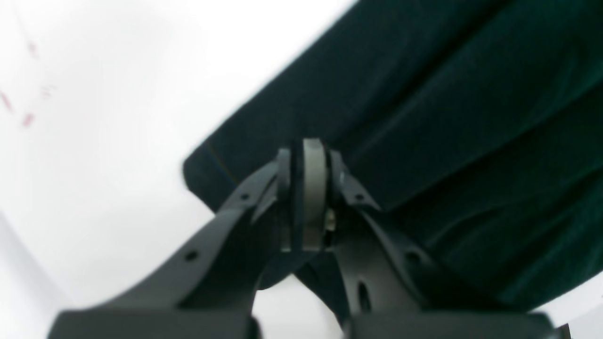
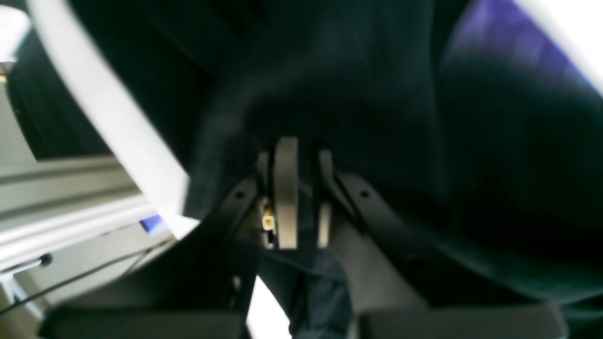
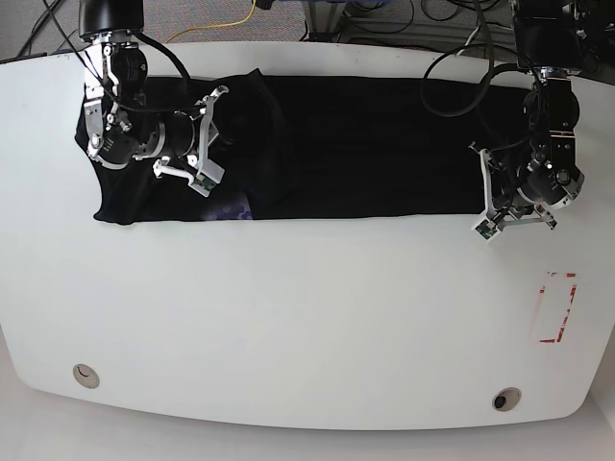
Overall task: Layout the t-shirt on the table in an organized manner, then fold the t-shirt properly
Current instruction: 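Move the left gripper to the strip's end and grasp it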
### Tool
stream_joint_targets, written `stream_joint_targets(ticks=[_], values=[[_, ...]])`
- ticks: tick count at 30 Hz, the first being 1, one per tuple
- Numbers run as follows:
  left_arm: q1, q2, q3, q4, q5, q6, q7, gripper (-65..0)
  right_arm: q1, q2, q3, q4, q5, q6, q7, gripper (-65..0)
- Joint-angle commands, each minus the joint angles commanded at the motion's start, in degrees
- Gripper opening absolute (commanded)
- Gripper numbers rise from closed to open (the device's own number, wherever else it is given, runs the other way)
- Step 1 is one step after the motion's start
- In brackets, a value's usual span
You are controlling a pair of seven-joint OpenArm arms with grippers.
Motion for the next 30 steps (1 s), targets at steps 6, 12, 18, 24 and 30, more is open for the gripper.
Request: stream_joint_targets(ticks=[6, 12, 18, 24, 30], values=[[0.0, -0.1, -0.4, -0.2, -0.2, 0.0, 0.0, -62.8, -0.1, -0.1, -0.2, -5.6, -7.2, 0.0, 4.5, -57.1], [0.0, 0.0, -5.0, -0.3, -0.2, 0.0, 0.0, -62.8, 1.1, 0.1, -0.2, -12.2, -12.0, 0.0, 11.8, -57.1], [-0.2, 0.5, -12.9, -0.4, -0.4, 0.0, 4.2, -62.5, 3.0, -0.3, -0.2, -17.0, -14.9, 0.0, 14.5, -57.4], [-2.0, 1.8, -21.1, -0.4, -3.3, 0.0, 9.1, -46.5, 3.1, -1.2, -0.3, -17.0, -15.3, 0.0, 14.8, -57.4], [-2.0, 1.8, -30.8, -0.4, -9.6, 0.0, 10.8, -25.8, 3.1, -2.1, -0.3, -17.1, -15.4, 0.0, 14.8, -57.4]])
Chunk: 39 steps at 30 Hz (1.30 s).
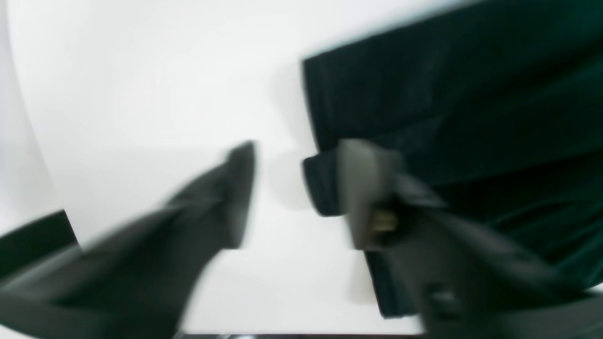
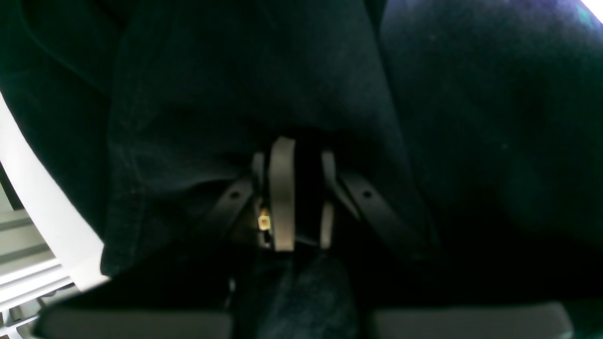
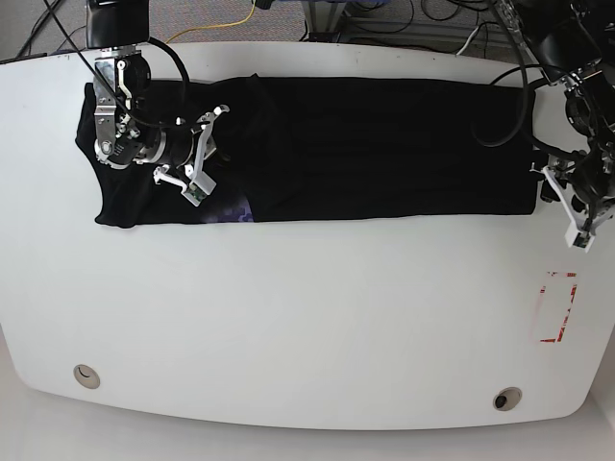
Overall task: Layout the t-shirt on the table in an organized manner, then fold the t-shirt properly
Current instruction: 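Move the left gripper to the strip's end and grasp it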
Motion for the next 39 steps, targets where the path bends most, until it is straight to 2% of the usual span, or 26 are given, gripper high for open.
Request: stream_joint_targets(ticks=[5, 13, 18, 25, 35, 39], values=[[0.7, -0.1, -3.8, -1.1, -4.3, 0.0, 0.0, -25.6, 0.0, 0.0, 0.0, 0.0, 0.0, 0.0, 0.0, -57.4], [1.5, -2.3, -5.2, -15.6, -9.9, 0.0, -0.1, -25.3, 0.0, 0.0, 0.0, 0.0, 0.0, 0.0, 0.0, -57.4], [1.5, -2.9, -5.1, -22.4, -11.0, 0.0, -1.5, -25.3, 0.0, 0.3, 0.0, 0.0, 0.0, 0.0, 0.0, -57.4], [2.1, -3.3, -0.4, -23.6, -14.3, 0.0, -1.5, -25.3, -0.1, 0.3, 0.0, 0.0, 0.0, 0.0, 0.0, -57.4], [2.7, -2.9, 4.5, -23.6, -14.7, 0.0, -1.5, -25.3, -0.1, 0.3, 0.0, 0.0, 0.0, 0.0, 0.0, -57.4], [4.1, -1.8, 5.4, -23.3, -14.8, 0.0, -1.5, -25.3, 0.0, 0.3, 0.0, 0.0, 0.0, 0.0, 0.0, -57.4]])
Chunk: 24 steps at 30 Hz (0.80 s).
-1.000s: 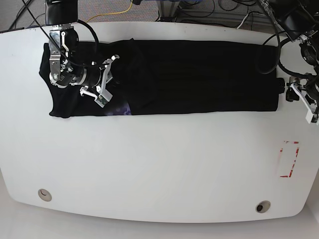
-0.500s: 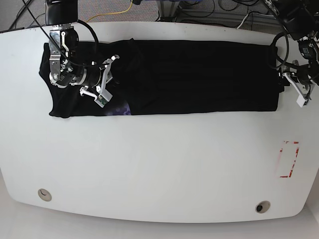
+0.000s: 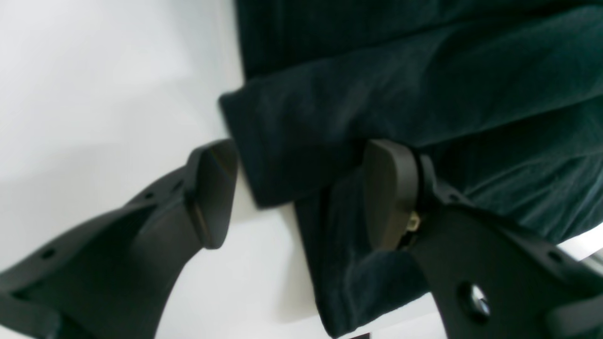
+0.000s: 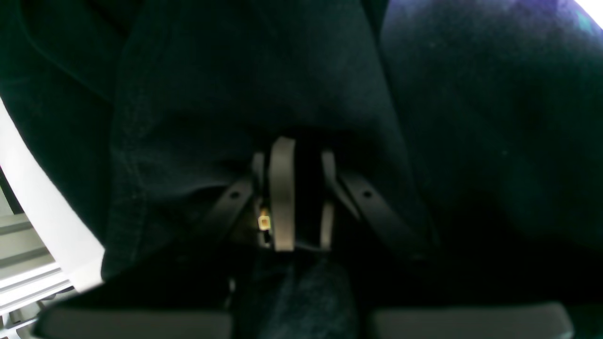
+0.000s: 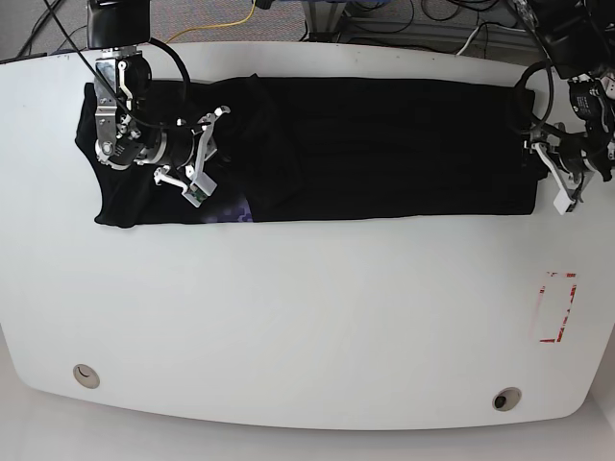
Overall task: Layout the t-shirt on the table in an organized manner, then fold the t-shirt properly
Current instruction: 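Move the left gripper to the strip's end and grasp it, then fold the grasped strip end with the left gripper toward the right gripper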
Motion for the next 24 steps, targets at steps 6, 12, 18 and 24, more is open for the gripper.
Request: stream_joint_targets(ticks=[6, 12, 18, 24], values=[[0.7, 0.0, 2.3, 0.0, -1.6, 0.0, 0.0, -25.3, 0.0, 0.0, 0.0, 0.0, 0.0, 0.0, 0.0, -57.4], [2.7, 0.0, 3.9, 0.0, -4.7, 0.0, 0.0, -27.5, 0.0, 0.0, 0.0, 0.0, 0.0, 0.0, 0.0, -57.4], [2.7, 0.0, 5.3, 0.0, -5.0, 0.0, 0.0, -41.8, 0.0, -0.1, 0.0, 0.0, 0.0, 0.0, 0.0, -57.4], [2.6, -0.2, 5.2, 0.3, -4.9, 0.0, -0.1, -57.1, 0.0, -0.2, 0.0, 0.0, 0.0, 0.0, 0.0, -57.4]])
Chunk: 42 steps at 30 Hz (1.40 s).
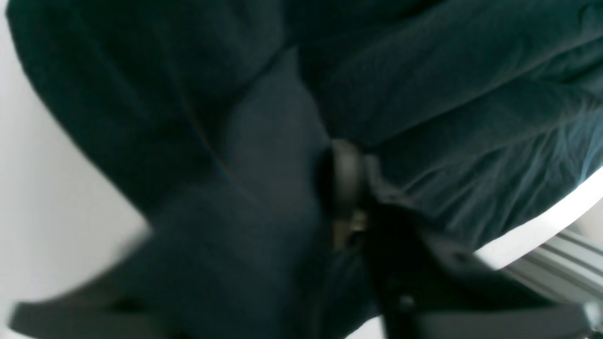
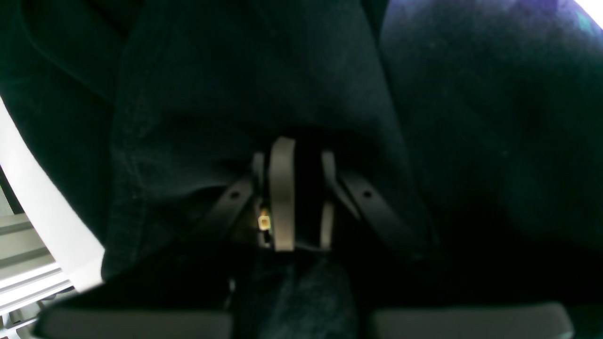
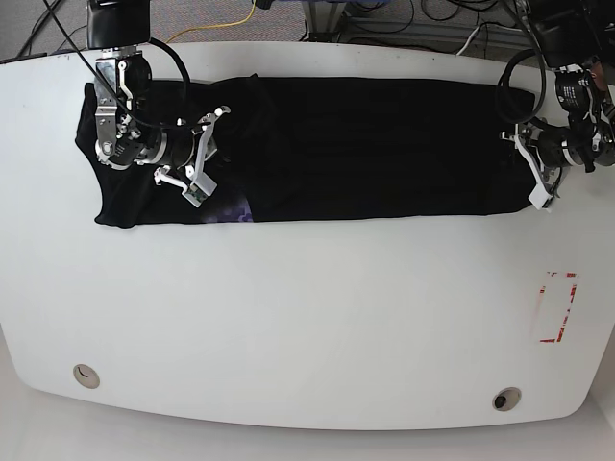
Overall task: Layout the t-shirt on the table in an organized manner, then fold the t-shirt properly
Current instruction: 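Fold the grasped strip end with the left gripper toward the right gripper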
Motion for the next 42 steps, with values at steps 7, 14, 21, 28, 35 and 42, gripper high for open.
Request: stream_joint_targets(ticks=[7, 14, 21, 28, 35, 42], values=[[0.1, -0.1, -0.1, 10.4, -0.3, 0.0, 0.3, -60.7, 0.0, -0.1, 0.0, -0.1, 0.0, 0.0, 0.0, -57.4], [0.1, 0.4, 0.9, 25.8, -0.6, 0.0, 1.6, -60.8, 0.0, -0.1, 0.0, -0.1, 0.0, 0.0, 0.0, -57.4], [-2.0, 1.1, 10.8, 29.3, -7.2, 0.0, 1.6, -60.8, 0.0, -0.1, 0.0, -0.1, 0.0, 0.0, 0.0, -57.4], [-5.5, 3.1, 20.6, 29.5, -10.9, 0.0, 1.6, -60.6, 0.0, -0.1, 0.1, -0.1, 0.0, 0.0, 0.0, -57.5], [-9.0, 10.2, 24.9, 29.1, -11.5, 0.0, 1.6, -60.4, 0.0, -0.2, 0.2, -0.1, 0.0, 0.0, 0.0, -57.5], [-9.3, 15.0, 30.2, 29.1, -9.4, 0.0, 1.6, -60.3, 0.1, -0.2, 0.2, -0.1, 0.0, 0.0, 0.0, -57.5]])
